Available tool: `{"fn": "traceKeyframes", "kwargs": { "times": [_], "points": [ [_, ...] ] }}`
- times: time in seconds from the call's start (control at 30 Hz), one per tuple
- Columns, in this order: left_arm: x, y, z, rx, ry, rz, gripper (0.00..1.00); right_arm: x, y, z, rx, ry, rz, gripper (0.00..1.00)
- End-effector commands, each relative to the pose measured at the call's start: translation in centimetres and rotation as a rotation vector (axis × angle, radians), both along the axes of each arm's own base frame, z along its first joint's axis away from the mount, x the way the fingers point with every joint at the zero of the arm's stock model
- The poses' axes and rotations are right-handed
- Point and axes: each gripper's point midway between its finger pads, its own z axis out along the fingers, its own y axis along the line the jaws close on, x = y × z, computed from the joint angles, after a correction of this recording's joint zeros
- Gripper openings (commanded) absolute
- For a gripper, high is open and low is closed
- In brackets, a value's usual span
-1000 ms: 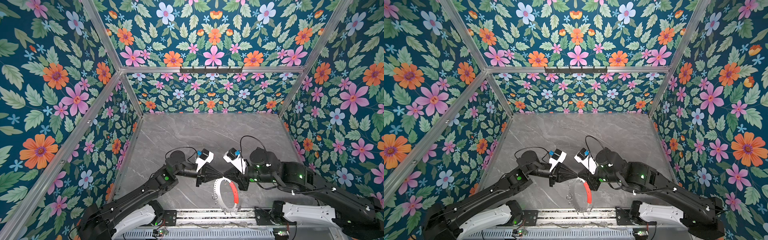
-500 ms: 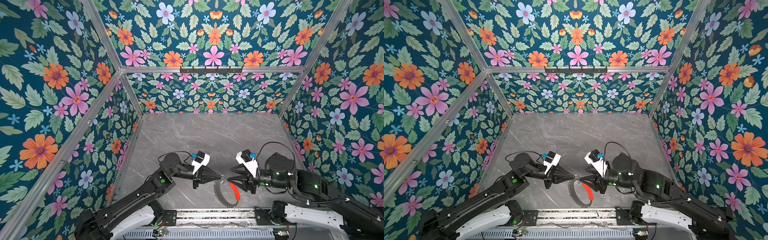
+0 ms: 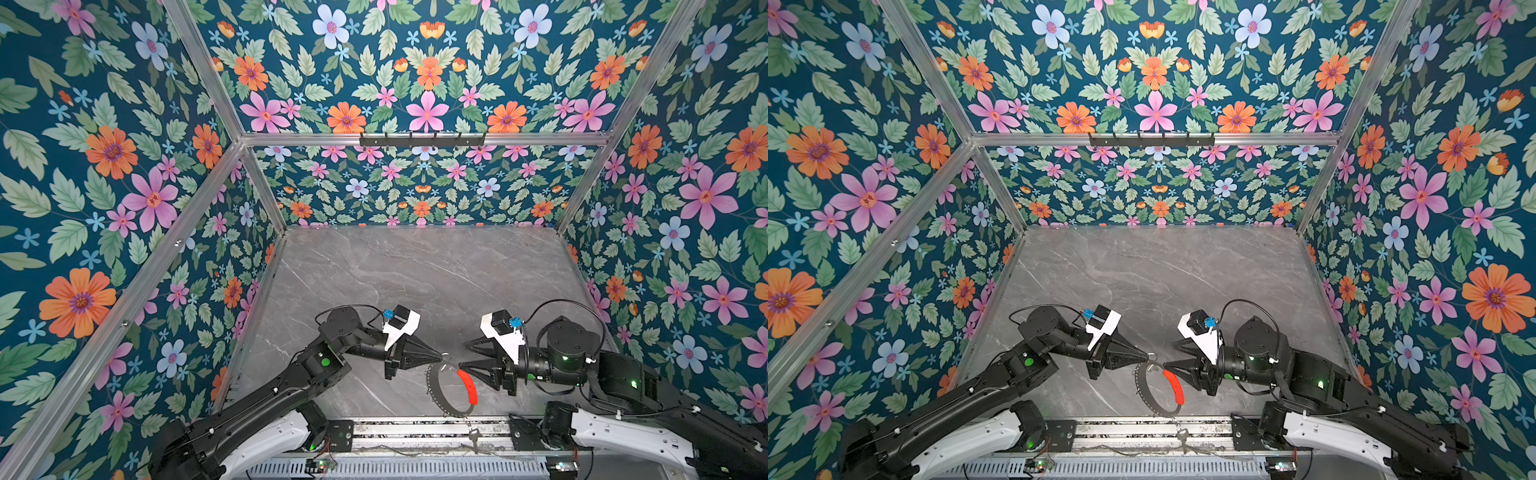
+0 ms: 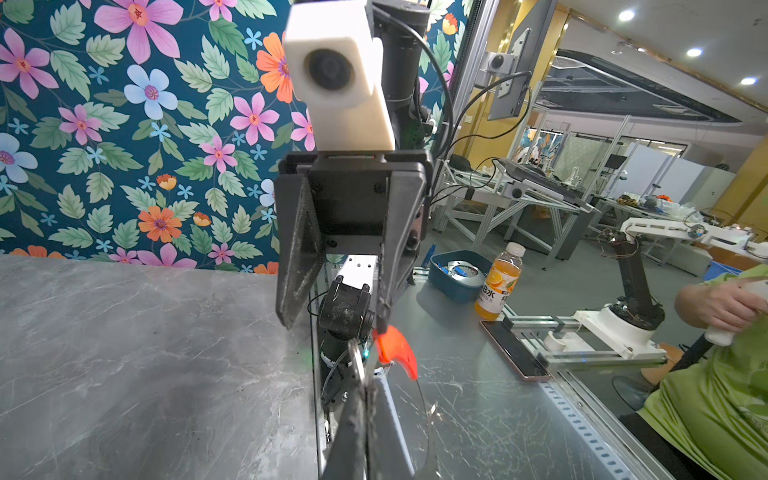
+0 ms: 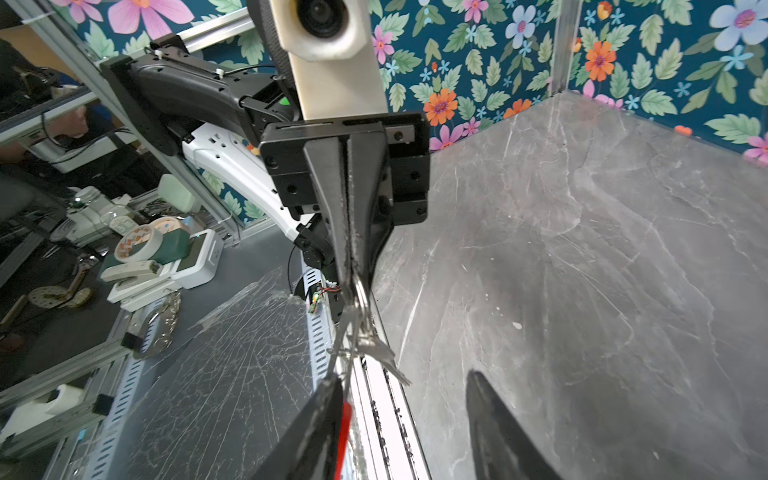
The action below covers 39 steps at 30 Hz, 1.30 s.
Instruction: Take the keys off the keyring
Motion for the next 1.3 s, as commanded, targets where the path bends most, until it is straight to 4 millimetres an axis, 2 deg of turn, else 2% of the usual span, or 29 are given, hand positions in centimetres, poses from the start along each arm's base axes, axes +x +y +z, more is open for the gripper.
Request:
{"fn": "traceKeyframes", "kwargs": {
  "times": [0.0, 0.1, 0.23, 0.47, 0.67, 0.87, 1.0, 1.07, 1.1, 1.17, 1.27],
  "points": [
    [-0.4, 0.2, 1.2, -0.046, -0.040, -0.025, 0.00, -0.6, 0.9, 2.4, 0.095, -0.034, 0.058, 0.46],
    [-0.5, 0.2, 1.1, -0.046, -0.040, -0.025, 0.00, -1.0, 1.7, 3.0, 0.113, -0.023, 0.094, 0.41],
    [-0.6, 0.3, 1.3, -0.052, -0.047, -0.029, 0.00, -1.1, 2.6, 2.4, 0.089, 0.009, 0.120, 0.34],
    [-0.8, 0.3, 1.3, -0.054, -0.050, -0.041, 0.00, -1.0, 2.8, 2.8, 0.104, 0.028, 0.124, 0.20],
    [-0.8, 0.4, 1.1, -0.053, -0.049, -0.043, 0.00, -0.8, 2.9, 2.7, 0.105, 0.050, 0.125, 0.15],
    [-0.8, 0.4, 1.2, -0.054, -0.050, -0.040, 0.00, -0.7, 3.0, 2.7, 0.097, 0.059, 0.128, 0.00],
    [-0.2, 0.2, 1.1, -0.048, -0.034, -0.009, 0.00, -0.3, 3.0, 2.4, 0.062, 0.079, 0.102, 0.00],
    [0.9, -0.1, 0.9, -0.023, -0.013, 0.061, 0.32, 0.8, 2.5, 1.6, -0.022, 0.105, 0.028, 0.00],
    [1.4, -0.1, 0.6, -0.007, -0.008, 0.099, 0.41, 1.4, 2.2, 0.9, -0.077, 0.119, -0.012, 0.00],
    [3.0, 0.1, 0.2, 0.022, 0.004, 0.211, 0.52, 3.2, 0.9, -0.5, -0.229, 0.141, -0.143, 0.00],
    [5.2, 0.8, -0.2, 0.035, 0.019, 0.368, 0.61, 5.6, -1.6, -4.3, -0.525, 0.161, -0.311, 0.00]
  ]
}}
